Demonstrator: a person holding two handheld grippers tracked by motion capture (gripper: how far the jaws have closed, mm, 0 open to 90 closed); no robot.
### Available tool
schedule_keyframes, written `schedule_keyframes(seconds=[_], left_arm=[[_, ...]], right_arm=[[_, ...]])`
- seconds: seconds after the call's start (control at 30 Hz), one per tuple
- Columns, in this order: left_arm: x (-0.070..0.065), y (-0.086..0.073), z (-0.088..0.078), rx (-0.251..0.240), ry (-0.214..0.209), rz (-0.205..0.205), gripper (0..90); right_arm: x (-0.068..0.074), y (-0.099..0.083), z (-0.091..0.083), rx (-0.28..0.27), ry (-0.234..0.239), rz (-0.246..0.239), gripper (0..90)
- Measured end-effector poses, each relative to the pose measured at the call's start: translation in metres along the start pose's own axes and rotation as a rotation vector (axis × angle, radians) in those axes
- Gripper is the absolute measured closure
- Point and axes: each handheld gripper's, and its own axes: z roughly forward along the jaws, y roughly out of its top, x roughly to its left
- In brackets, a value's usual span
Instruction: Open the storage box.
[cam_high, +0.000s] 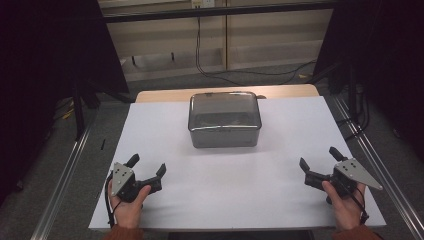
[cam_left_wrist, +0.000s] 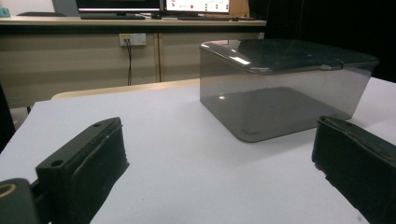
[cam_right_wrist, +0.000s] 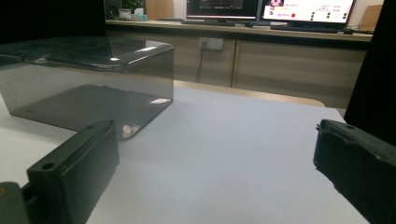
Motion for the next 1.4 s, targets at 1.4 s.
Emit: schedule_keyframes(seconds=[1.4], left_arm=[[-0.002, -0.001, 0.003, 0.037, -0.009, -0.005, 3.2]], right_arm=[[0.032, 0.008, 0.024, -0.001, 0.205, 0.038, 0.4]])
